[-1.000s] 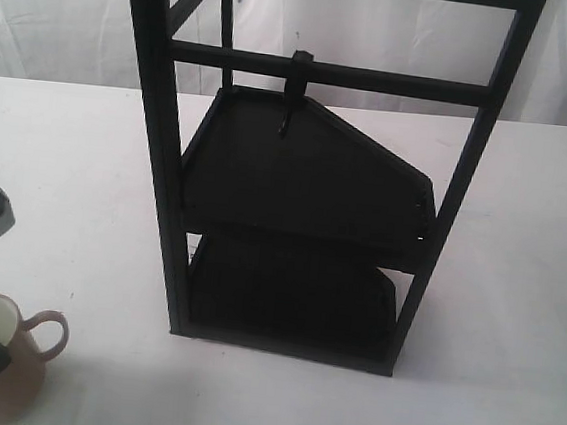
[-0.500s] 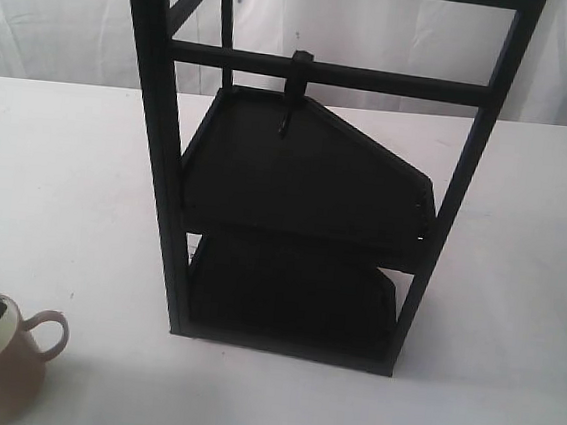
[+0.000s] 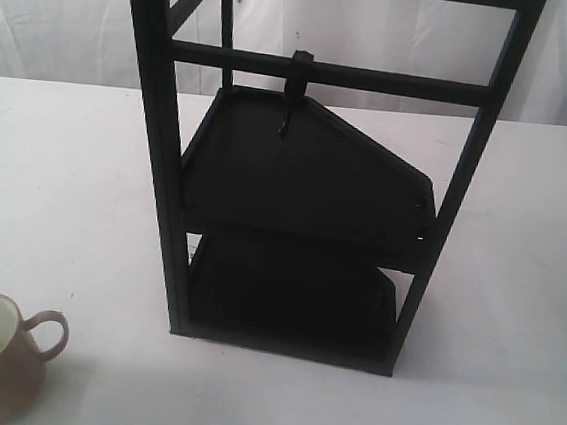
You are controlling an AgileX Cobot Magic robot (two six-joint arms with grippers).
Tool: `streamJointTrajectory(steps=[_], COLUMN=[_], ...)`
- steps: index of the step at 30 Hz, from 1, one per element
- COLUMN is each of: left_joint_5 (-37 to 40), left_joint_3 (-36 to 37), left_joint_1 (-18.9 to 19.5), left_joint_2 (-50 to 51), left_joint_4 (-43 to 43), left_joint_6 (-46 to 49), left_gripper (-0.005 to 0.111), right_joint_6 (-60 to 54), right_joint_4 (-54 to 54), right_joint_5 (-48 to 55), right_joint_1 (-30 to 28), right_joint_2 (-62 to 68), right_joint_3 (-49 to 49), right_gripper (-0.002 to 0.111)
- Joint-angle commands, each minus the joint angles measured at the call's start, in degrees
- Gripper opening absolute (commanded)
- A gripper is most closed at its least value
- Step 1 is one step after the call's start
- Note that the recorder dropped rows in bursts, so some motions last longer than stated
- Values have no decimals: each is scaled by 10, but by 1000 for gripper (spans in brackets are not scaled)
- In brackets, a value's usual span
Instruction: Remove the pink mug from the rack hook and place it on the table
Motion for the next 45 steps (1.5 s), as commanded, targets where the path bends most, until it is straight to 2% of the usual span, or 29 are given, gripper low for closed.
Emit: streamJointTrajectory(steps=[1,8,14,17,22,26,34,42,45], left_joint_5=[10,-3,-70,-131,-200,-211,-255,-337,-332], left_joint_3=[-3,-3,-3,14,70,136,294,358,358], left_joint_1=[0,0,0,0,0,1,36,47,47], left_joint_2=[-16,-16,-16,-20,-75,-125,-242,-269,-269], left_joint_4=[-13,-9,-11,-13,65,129,147,152,152], left_joint_6=[-5,-3,-2,-2,-17,-23,-52,-53,-48], left_gripper=[0,0,0,0,0,0,0,0,0], right_joint_6=[0,0,0,0,0,0,0,0,0], right_joint_4=[-1,-1,-1,-1,-1,-1,-1,-1,-1], right_joint_5=[-6,-6,-6,-6,-6,-6,-6,-6,-6], right_joint_1=[-3,-3,-3,-3,-3,-3,-3,-3,-3], right_joint_2=[-3,-3,-3,-3,-3,-3,-3,-3,-3], right_joint_3=[3,3,3,3,3,3,3,3,3], right_gripper=[0,0,0,0,0,0,0,0,0])
